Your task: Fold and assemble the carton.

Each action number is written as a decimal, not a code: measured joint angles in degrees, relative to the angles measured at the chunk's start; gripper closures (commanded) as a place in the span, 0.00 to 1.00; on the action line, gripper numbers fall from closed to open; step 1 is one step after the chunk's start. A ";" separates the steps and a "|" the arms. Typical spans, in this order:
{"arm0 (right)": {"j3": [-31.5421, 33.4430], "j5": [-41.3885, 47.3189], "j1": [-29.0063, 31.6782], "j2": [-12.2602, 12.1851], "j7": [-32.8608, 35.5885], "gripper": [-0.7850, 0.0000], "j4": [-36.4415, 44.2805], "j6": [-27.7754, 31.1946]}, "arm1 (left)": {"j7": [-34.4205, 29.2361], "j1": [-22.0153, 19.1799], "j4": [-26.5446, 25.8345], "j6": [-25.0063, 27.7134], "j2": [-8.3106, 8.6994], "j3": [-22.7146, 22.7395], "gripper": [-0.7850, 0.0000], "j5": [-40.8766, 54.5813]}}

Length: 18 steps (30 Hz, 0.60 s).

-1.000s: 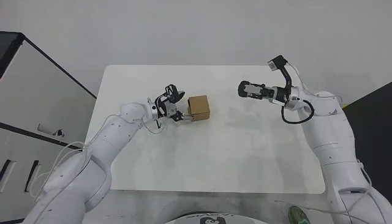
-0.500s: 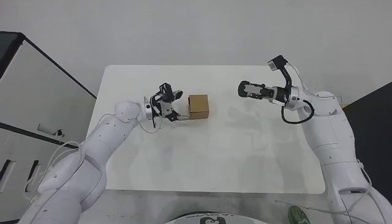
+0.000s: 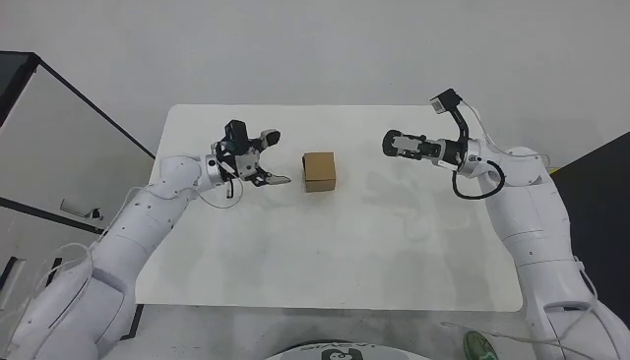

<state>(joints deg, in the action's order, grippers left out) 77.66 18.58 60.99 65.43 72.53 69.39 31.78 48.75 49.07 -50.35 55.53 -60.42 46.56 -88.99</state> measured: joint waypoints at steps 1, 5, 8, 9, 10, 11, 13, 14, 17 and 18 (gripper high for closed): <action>0.00 0.00 0.00 0.00 0.00 0.00 0.00 0.00 | -0.64 0.97 -1.84 0.64 0.79 1.09 0.00 0.57; 0.00 0.00 0.00 0.00 0.00 0.00 0.00 0.00 | -2.54 5.53 -9.53 2.53 4.10 5.93 0.00 1.98; 0.00 0.00 0.00 0.00 0.00 0.00 0.00 0.00 | -2.49 8.95 -14.07 2.48 6.48 9.11 0.00 1.90; 0.00 0.00 0.00 0.00 0.00 0.00 0.00 0.00 | -2.47 10.21 -15.73 2.47 7.30 10.10 0.00 2.52; 0.00 0.00 0.00 0.00 0.00 0.00 0.00 0.00 | -2.47 11.04 -16.85 2.46 7.91 10.76 0.00 2.78; 0.00 0.00 0.00 0.00 0.00 0.00 0.00 0.00 | -2.47 11.80 -17.92 2.46 8.50 11.36 0.00 2.96; 0.00 0.00 0.00 0.00 0.00 0.00 0.00 0.00 | -2.47 13.49 -20.34 2.46 9.84 12.63 0.00 3.92; 0.00 0.00 0.00 0.00 0.00 0.00 0.00 0.00 | -2.47 14.15 -21.23 2.46 10.41 13.16 0.00 4.27; 0.00 0.00 0.00 0.00 0.00 0.00 0.00 0.00 | -2.47 15.96 -23.10 2.47 11.94 14.31 0.00 5.70; 0.00 0.00 0.00 0.00 0.00 0.00 0.00 0.00 | -2.47 16.10 -23.17 2.47 12.06 14.40 0.00 5.88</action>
<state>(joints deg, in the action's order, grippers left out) 77.66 18.59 60.99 65.43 72.53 69.39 31.78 46.28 65.18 -73.53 58.00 -48.37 60.96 -83.11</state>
